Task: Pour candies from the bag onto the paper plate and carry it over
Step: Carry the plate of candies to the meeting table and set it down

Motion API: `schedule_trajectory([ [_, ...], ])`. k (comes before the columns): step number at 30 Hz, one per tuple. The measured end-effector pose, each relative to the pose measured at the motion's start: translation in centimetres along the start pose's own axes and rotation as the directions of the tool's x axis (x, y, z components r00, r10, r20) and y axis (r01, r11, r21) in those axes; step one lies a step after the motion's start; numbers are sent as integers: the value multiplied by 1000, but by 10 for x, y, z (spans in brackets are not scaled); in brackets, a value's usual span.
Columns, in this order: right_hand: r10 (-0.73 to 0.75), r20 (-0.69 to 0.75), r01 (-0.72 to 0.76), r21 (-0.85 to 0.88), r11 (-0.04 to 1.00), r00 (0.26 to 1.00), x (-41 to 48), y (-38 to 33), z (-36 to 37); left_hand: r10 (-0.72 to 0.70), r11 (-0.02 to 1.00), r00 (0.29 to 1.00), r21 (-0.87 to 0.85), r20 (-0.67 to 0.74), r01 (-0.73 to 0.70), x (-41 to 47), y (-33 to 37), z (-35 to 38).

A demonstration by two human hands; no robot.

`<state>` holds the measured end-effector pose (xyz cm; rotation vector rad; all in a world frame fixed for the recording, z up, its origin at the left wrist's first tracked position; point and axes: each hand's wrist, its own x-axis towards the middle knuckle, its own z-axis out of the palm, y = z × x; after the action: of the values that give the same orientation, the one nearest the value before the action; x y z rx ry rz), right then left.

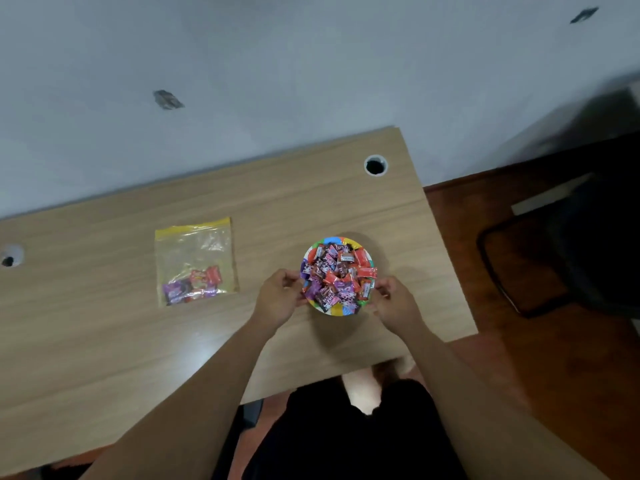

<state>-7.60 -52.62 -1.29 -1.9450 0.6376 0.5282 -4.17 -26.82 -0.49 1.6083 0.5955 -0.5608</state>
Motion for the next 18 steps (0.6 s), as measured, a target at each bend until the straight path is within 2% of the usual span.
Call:
schedule_trajectory([
  [9,47,-186,-32,84,996,981,-41,63,-108,49,987,981,143,188,-77,-34,27,119],
  [18,98,-345,-57,128,990,934,-103,152,-256,96,936,927,284,362,-208,-99,36,288],
])
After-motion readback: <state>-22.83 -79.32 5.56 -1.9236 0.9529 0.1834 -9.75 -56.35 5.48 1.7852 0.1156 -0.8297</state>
